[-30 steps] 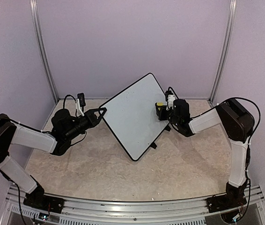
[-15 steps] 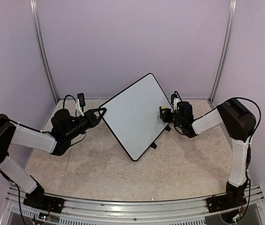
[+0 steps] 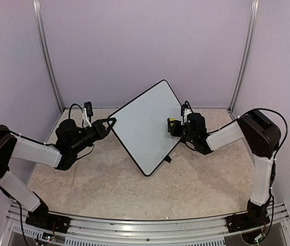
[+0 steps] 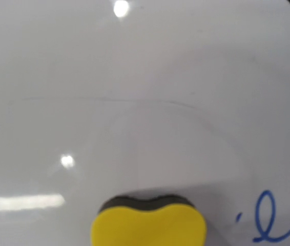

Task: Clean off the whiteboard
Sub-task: Erase the whiteboard at the center of the board.

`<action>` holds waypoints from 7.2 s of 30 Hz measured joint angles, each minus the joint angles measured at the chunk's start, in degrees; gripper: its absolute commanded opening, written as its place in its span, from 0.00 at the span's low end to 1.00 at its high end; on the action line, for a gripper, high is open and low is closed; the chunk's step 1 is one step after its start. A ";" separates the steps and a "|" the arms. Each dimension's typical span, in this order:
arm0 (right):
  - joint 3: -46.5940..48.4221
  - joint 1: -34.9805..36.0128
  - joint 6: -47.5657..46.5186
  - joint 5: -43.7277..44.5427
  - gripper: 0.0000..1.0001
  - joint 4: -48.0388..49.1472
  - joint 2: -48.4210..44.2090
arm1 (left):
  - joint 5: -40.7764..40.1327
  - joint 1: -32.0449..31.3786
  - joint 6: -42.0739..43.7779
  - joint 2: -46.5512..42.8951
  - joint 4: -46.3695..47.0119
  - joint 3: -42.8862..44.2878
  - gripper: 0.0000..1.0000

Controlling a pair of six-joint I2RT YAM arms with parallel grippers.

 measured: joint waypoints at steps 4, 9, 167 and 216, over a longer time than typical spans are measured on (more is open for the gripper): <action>0.42 0.33 0.83 0.83 0.00 -0.66 -0.09 | -0.04 0.02 -0.02 0.00 -0.02 0.00 0.00; 1.55 -0.76 2.86 0.24 0.00 -1.73 0.09 | -0.11 0.02 0.02 0.00 0.00 0.00 0.00; -2.89 -10.36 23.63 -1.84 0.00 -4.28 1.86 | 1.36 0.02 -0.15 0.07 0.07 -0.02 0.00; -8.35 0.33 17.42 -2.89 0.00 8.48 -0.15 | 0.11 0.33 -0.11 -0.02 0.07 -0.04 0.00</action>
